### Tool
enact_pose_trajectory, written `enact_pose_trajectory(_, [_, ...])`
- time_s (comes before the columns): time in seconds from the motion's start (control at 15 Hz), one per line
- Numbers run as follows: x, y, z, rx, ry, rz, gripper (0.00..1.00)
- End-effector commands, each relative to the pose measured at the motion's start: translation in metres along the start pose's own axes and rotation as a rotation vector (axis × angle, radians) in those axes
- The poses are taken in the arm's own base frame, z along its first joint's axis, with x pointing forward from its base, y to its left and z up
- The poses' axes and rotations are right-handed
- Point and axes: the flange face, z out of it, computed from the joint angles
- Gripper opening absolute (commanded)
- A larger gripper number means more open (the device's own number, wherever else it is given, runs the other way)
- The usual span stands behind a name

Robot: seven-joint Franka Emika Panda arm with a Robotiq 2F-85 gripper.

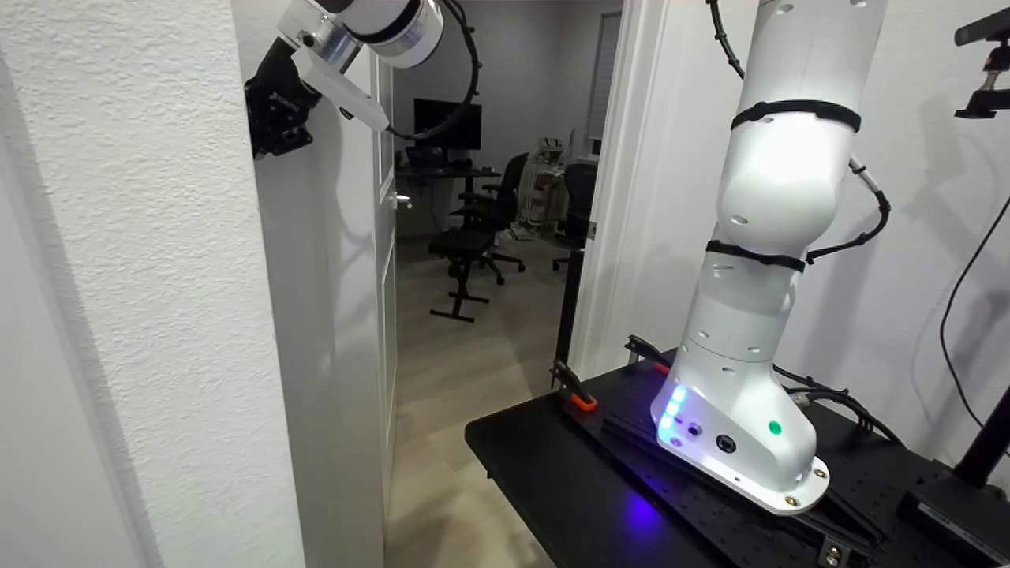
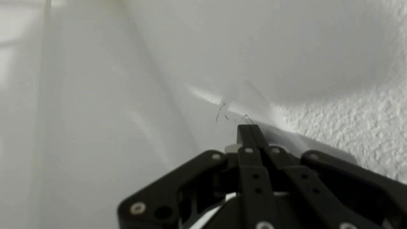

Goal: Turn the light switch on and off four times

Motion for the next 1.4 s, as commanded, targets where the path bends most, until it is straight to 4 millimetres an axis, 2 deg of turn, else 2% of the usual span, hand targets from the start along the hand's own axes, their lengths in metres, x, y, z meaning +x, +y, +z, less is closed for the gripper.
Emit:
enact_pose_trajectory(0.0, [-0.007, -0.006, 0.004, -0.051, -0.125, -0.064, 0.0])
enact_pose_trajectory(0.13, [-0.012, -0.002, -0.003, -0.115, -0.199, -0.113, 0.0])
enact_pose_trajectory(0.2, [-0.016, 0.001, -0.01, -0.143, -0.234, -0.137, 0.26])
enact_pose_trajectory(0.27, [-0.019, 0.004, -0.017, -0.162, -0.266, -0.151, 0.27])
enact_pose_trajectory(0.4, [-0.026, 0.012, -0.036, -0.196, -0.322, -0.166, 0.4])
enact_pose_trajectory(0.93, [-0.071, 0.026, -0.138, -0.242, -0.484, -0.189, 0.99])
enact_pose_trajectory(1.2, [-0.104, 0.034, -0.18, -0.258, -0.53, -0.219, 1.0])
enact_pose_trajectory(1.33, [-0.122, 0.034, -0.199, -0.258, -0.49, -0.277, 1.0])
